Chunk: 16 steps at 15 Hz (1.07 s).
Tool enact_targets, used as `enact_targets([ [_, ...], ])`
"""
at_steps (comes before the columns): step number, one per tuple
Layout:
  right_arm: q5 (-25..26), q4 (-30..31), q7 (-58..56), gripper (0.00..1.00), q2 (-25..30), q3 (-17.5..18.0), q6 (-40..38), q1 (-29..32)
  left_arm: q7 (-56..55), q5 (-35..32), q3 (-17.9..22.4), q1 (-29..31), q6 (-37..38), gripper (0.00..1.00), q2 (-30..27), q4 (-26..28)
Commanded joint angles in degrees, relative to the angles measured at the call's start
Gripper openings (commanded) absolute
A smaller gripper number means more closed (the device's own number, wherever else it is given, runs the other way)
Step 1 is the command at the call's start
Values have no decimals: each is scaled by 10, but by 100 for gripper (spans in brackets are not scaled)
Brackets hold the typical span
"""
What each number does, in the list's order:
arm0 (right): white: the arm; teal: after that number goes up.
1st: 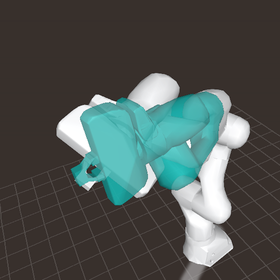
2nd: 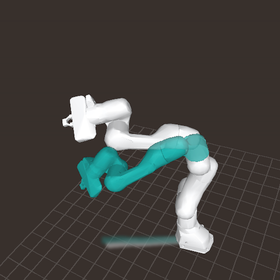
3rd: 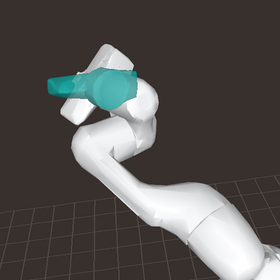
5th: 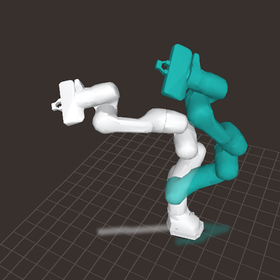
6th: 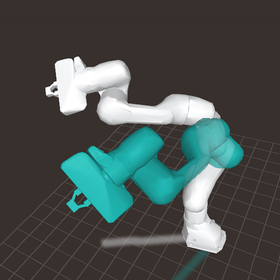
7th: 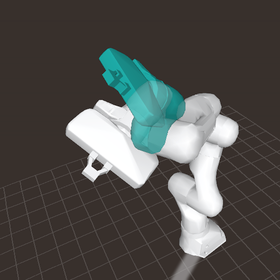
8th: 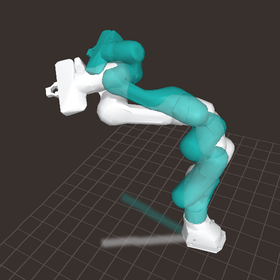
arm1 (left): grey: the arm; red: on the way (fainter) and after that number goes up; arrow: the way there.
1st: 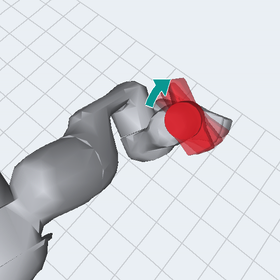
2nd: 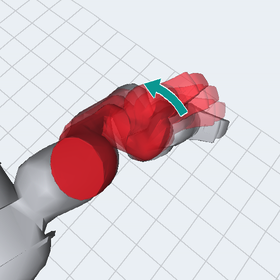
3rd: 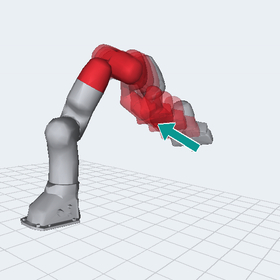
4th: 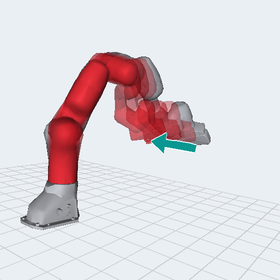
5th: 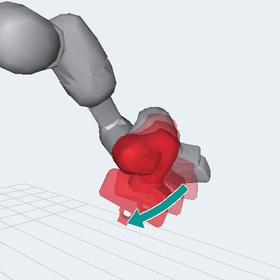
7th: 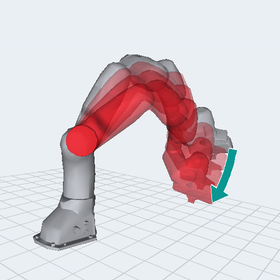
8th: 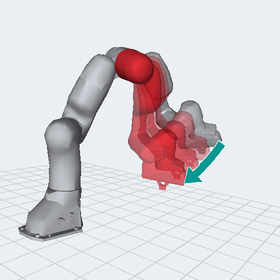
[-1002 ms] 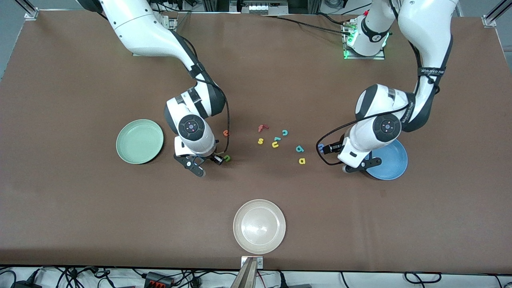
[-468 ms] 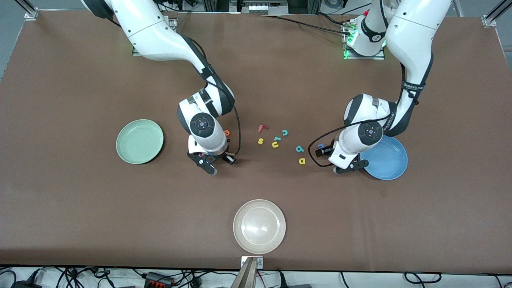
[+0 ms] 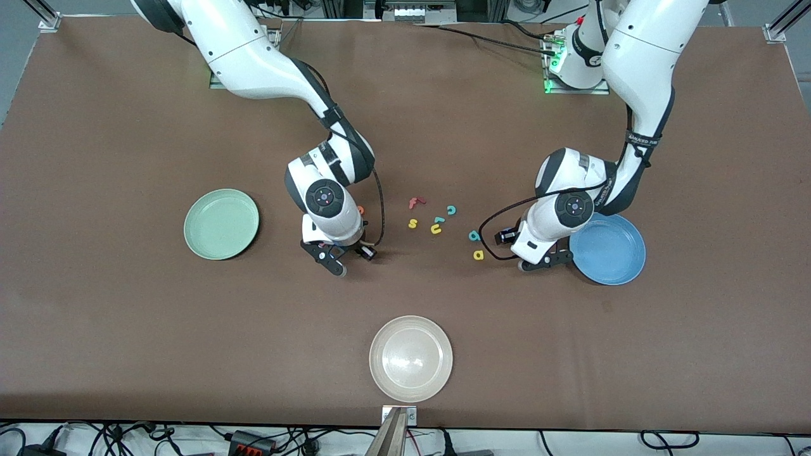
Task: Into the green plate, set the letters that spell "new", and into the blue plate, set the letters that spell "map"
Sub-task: 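Grasp the u with the right gripper while the left gripper grasps the E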
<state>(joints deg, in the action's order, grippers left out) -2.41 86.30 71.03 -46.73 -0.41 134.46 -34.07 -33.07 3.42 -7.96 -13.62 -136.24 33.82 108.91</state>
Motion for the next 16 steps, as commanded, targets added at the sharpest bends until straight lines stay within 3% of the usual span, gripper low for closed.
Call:
enact_targets([
  [1, -8, -25, 11, 53, -18, 1, -2, -2, -3, 7, 1, -4, -14, 61, 4, 3],
  [5, -8, -26, 10, 49, -20, 1, -3, -2, -9, 6, 1, -4, -21, 56, 12, 3],
  [10, -5, -25, 3, 19, -20, 1, -3, -2, -9, 7, 1, -9, -21, 24, 13, 4],
  [14, -8, -26, -1, 4, -6, 1, -15, 5, -9, 6, 1, -9, -17, 16, 10, 3],
  [16, -8, -26, -41, 3, 25, 1, -86, 13, -8, 6, 1, -9, -11, 16, 2, 3],
])
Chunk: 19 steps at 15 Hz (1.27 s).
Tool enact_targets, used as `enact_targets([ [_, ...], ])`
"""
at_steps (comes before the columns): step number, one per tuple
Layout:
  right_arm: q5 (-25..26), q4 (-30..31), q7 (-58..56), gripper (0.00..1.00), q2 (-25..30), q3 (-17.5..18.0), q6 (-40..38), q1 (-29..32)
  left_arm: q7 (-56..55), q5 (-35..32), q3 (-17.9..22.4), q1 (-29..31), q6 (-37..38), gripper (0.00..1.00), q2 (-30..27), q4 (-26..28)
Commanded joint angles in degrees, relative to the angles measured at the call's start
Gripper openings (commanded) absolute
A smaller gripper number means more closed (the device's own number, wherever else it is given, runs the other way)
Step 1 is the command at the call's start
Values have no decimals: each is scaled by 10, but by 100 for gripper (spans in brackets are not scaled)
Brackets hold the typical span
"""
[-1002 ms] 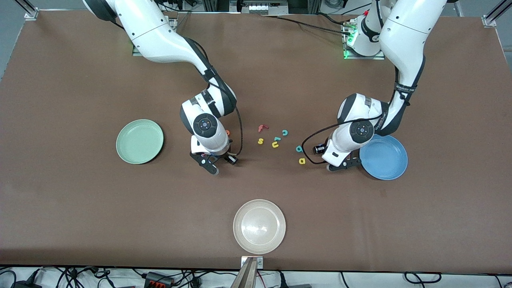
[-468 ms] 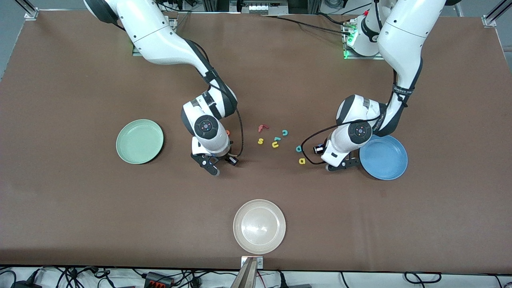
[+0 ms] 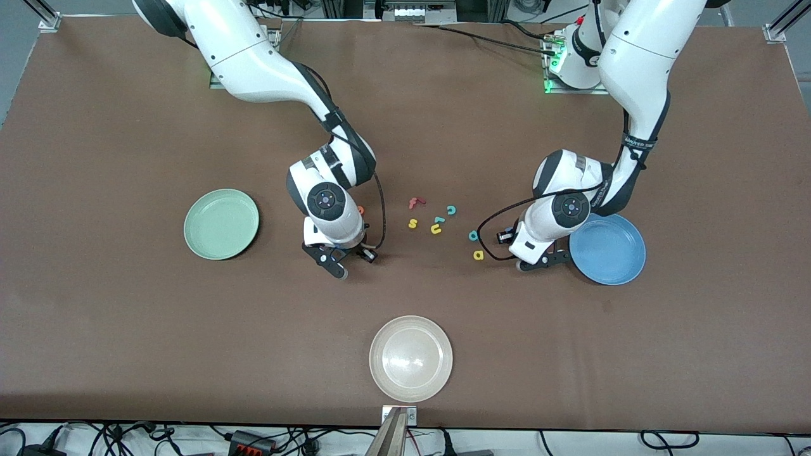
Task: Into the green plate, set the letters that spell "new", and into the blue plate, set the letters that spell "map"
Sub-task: 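Place the u on the green plate while the left gripper places the E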
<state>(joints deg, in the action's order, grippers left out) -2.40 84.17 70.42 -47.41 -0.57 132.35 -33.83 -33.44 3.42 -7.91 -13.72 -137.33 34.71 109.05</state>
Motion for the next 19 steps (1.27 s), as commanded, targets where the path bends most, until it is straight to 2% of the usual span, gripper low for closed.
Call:
enact_targets([
  [1, -9, -4, -66, 3, 53, 0, -107, 12, -3, 6, 1, -8, 8, 16, -13, 1],
  [4, -4, 5, -190, 3, 119, -3, -251, 47, 2, -3, 3, -7, 64, 16, -43, -10],
  [6, -1, 37, -263, 3, 157, -3, -290, 82, 13, -22, 4, -6, 121, 16, -62, -31],
  [10, 0, 150, -416, 3, 226, -4, -279, 176, 50, -82, 5, 2, 243, 16, -67, -117],
  [15, 0, 265, -532, 5, 254, -4, -189, 243, 200, -83, 9, 61, 249, 16, -67, -130],
  [19, 3, 280, -554, 6, 246, -5, -160, 259, 312, -83, 8, 122, 241, 16, -61, -130],
])
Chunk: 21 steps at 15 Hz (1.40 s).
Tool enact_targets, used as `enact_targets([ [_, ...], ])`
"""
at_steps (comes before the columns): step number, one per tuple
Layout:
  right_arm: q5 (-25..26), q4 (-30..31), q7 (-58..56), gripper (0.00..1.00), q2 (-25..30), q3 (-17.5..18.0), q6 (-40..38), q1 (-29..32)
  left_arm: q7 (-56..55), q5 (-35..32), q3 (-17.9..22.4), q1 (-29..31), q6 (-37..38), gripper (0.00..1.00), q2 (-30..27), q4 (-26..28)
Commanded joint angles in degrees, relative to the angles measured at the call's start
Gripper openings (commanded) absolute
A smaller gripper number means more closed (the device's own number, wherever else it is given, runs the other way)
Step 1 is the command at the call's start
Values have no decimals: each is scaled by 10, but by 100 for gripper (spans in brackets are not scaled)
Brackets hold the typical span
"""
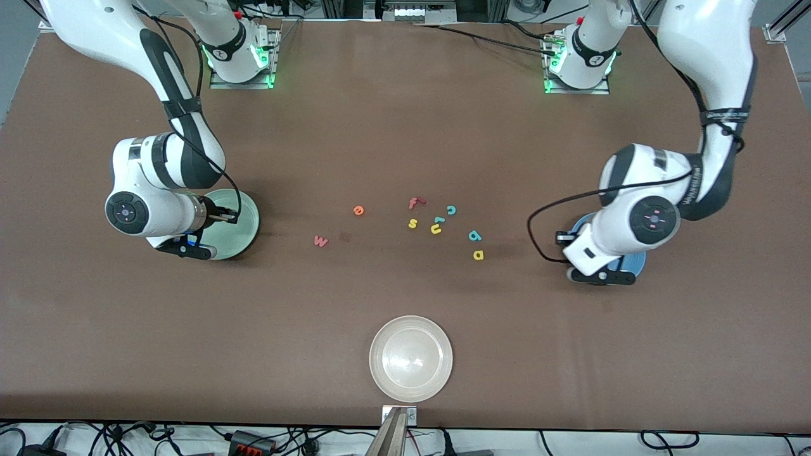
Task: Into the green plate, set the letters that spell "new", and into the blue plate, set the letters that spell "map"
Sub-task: 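Place the u on the green plate while the left gripper places the E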
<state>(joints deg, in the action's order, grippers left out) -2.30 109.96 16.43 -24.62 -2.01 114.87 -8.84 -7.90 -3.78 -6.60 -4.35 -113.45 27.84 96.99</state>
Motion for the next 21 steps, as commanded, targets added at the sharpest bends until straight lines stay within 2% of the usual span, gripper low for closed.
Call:
enact_targets([
  [1, 8, 26, -17, 7, 13, 10, 27, 10, 80, -11, -5, 42, -6, 16, 11, -8],
  [5, 22, 67, -32, 7, 2, 10, 107, 18, 140, -11, -6, 83, -27, 16, 46, -1],
  [9, 27, 71, -36, 17, -17, 10, 124, 27, 140, -10, -7, 87, -43, 16, 71, 10],
  [13, 27, 71, -44, 23, -37, 10, 139, 36, 140, -10, -8, 90, -120, 16, 72, 58],
  [14, 27, 70, -46, 45, -39, 10, 141, 40, 140, -10, -8, 90, -121, 19, 72, 58],
  [15, 27, 67, -46, 71, -37, 10, 136, 43, 140, -10, -8, 90, -120, 36, 72, 58],
  [16, 27, 65, -46, 100, -30, 10, 134, 45, 140, -10, -8, 90, -120, 75, 72, 58],
  [17, 27, 61, -46, 100, -16, 10, 130, 45, 140, -10, -8, 90, -118, 100, 72, 56],
  [19, 26, 32, -46, 100, 11, 10, 81, 44, 134, -9, -10, 89, -115, 100, 71, 56],
  [21, 24, -40, -50, 100, 11, 11, 4, 40, 134, -9, -11, 89, -107, 100, 65, 54],
])
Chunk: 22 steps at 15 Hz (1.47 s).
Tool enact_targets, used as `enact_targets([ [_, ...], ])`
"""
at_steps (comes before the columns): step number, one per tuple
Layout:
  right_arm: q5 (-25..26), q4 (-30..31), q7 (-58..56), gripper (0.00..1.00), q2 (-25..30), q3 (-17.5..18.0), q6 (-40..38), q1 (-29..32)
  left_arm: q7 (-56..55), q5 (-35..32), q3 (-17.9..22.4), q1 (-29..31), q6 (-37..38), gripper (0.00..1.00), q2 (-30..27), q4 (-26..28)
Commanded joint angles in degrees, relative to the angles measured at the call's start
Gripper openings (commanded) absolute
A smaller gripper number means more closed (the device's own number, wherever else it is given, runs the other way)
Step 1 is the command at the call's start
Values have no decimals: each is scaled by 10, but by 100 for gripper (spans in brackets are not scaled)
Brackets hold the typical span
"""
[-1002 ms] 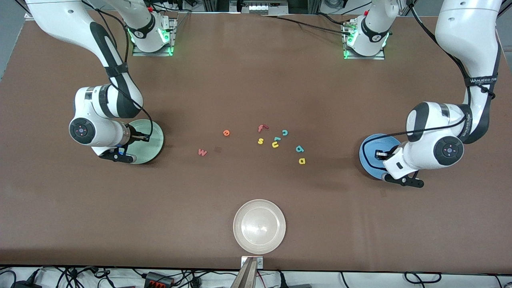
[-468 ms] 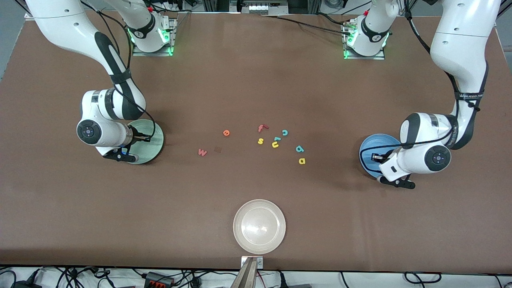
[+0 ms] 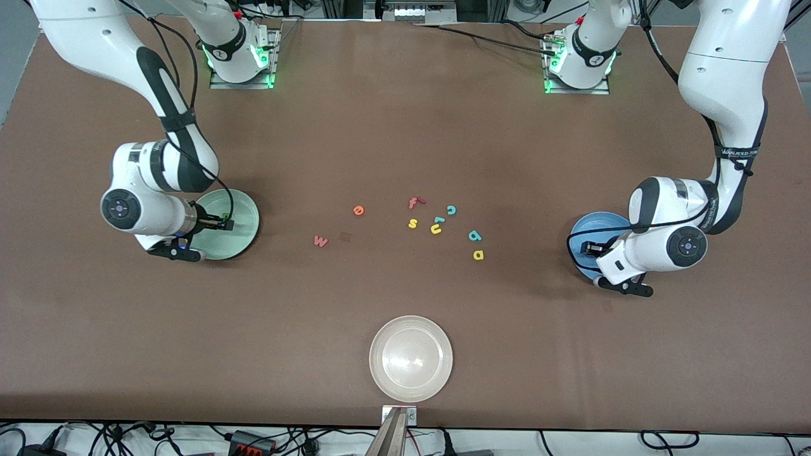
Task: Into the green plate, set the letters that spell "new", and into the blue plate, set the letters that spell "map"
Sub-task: 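Move the right gripper to the pink M while the left gripper reaches the D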
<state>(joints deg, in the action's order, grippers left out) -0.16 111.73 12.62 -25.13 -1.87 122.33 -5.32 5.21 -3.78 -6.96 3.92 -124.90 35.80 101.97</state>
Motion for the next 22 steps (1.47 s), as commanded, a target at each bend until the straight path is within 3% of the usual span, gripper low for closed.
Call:
enact_targets([
  [1, -1, -93, -7, 100, 12, 15, -101, 3, 2, -8, -9, 7, 11, 100, -19, 3],
  [5, -30, -126, 12, 100, -16, 17, -97, -53, -10, -1, -14, -1, 38, 100, -48, 1],
  [10, -25, -138, -82, 100, -30, 17, -97, -137, -149, -2, -80, -1, 102, 100, -59, -45],
  [13, 16, -142, -70, 100, -49, 15, -83, -219, -228, -2, -118, -3, 106, 100, -57, -54],
  [20, 21, -148, -123, 100, -91, 17, -3, -232, -353, -9, -130, -73, 47, 100, -29, -56],
  [22, 24, -165, -163, 100, -105, 17, 1, -235, -354, -11, -129, -88, 20, 92, -11, -63],
])
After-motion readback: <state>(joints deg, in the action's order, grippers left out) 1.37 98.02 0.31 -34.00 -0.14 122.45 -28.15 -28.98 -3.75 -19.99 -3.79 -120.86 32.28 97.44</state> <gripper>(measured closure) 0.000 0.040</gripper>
